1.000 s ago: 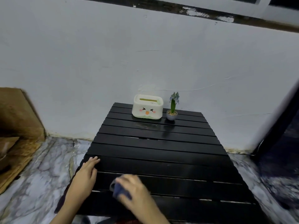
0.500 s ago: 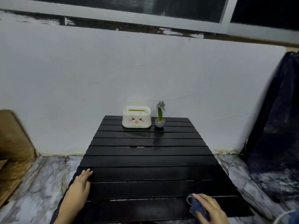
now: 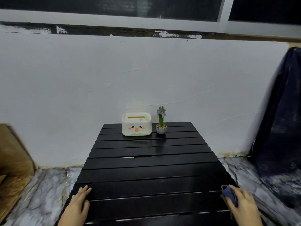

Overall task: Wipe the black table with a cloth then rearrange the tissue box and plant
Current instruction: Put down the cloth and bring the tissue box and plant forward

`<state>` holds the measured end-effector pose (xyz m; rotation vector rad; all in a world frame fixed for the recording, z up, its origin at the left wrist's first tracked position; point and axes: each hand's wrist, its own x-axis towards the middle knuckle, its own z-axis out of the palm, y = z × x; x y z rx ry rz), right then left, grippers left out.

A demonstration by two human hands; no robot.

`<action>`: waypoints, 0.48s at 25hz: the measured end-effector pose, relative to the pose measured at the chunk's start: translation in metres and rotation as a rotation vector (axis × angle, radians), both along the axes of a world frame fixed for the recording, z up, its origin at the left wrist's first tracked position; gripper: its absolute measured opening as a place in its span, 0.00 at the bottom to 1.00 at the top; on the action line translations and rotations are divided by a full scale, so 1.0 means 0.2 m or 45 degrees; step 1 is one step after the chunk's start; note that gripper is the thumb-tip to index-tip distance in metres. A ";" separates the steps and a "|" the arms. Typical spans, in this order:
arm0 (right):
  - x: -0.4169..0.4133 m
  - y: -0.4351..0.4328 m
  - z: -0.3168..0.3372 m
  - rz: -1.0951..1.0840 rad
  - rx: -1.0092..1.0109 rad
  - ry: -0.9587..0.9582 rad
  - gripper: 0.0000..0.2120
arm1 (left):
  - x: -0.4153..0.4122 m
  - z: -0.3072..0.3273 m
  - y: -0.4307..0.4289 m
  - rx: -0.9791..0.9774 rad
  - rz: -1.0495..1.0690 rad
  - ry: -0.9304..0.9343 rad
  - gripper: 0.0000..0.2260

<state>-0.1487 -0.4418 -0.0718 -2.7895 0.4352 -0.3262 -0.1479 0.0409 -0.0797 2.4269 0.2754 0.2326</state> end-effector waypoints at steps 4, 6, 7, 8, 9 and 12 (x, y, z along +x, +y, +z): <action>0.08 0.11 0.15 0.050 0.007 -0.068 0.27 | -0.02 0.07 -0.01 -0.277 0.209 -0.242 0.14; 0.20 0.22 0.22 0.053 0.074 -0.253 0.19 | 0.01 0.12 -0.02 -0.369 0.225 -0.256 0.14; 0.27 0.28 0.25 0.155 0.158 -0.267 0.20 | 0.05 0.15 -0.04 -0.389 0.184 -0.251 0.17; 0.35 0.34 0.29 0.267 0.242 -0.267 0.19 | 0.10 0.18 -0.06 -0.407 0.123 -0.243 0.21; 0.44 0.40 0.33 0.372 0.342 -0.227 0.20 | 0.17 0.22 -0.09 -0.428 0.067 -0.251 0.22; 0.77 0.63 0.39 0.591 0.557 -0.080 0.24 | 0.47 0.34 -0.15 -0.483 -0.019 -0.430 0.19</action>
